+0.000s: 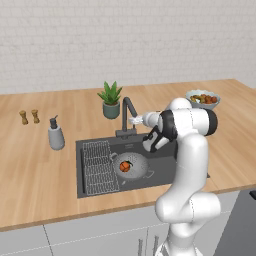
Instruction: Put the colander in the sink, put the orange in the colander, and turn on the sink faucet and pour water over the colander.
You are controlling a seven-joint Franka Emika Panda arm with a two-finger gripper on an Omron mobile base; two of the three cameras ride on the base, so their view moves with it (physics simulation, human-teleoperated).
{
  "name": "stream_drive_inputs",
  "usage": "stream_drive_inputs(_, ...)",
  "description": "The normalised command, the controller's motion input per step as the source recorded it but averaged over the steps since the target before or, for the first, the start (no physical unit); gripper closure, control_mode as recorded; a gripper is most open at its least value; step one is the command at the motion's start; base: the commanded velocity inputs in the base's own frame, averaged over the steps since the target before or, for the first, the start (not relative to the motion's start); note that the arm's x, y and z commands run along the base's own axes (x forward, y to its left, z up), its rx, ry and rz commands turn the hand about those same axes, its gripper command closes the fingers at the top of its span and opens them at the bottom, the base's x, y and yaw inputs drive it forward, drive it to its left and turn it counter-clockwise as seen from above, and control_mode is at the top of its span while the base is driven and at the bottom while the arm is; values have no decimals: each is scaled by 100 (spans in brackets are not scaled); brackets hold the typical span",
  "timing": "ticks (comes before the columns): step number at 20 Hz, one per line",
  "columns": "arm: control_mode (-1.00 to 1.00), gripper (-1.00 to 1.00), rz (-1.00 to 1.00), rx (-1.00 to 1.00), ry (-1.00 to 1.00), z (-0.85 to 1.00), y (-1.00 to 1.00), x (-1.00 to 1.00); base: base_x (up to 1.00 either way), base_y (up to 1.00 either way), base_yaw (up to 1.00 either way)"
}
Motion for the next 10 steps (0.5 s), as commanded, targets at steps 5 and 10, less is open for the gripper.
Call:
stream_drive_inputs(5,-100,-100,0,0,0,0,0,4,0,0,0)
stream_drive_inputs(10,-100,-100,0,0,0,0,0,2,0,0,0)
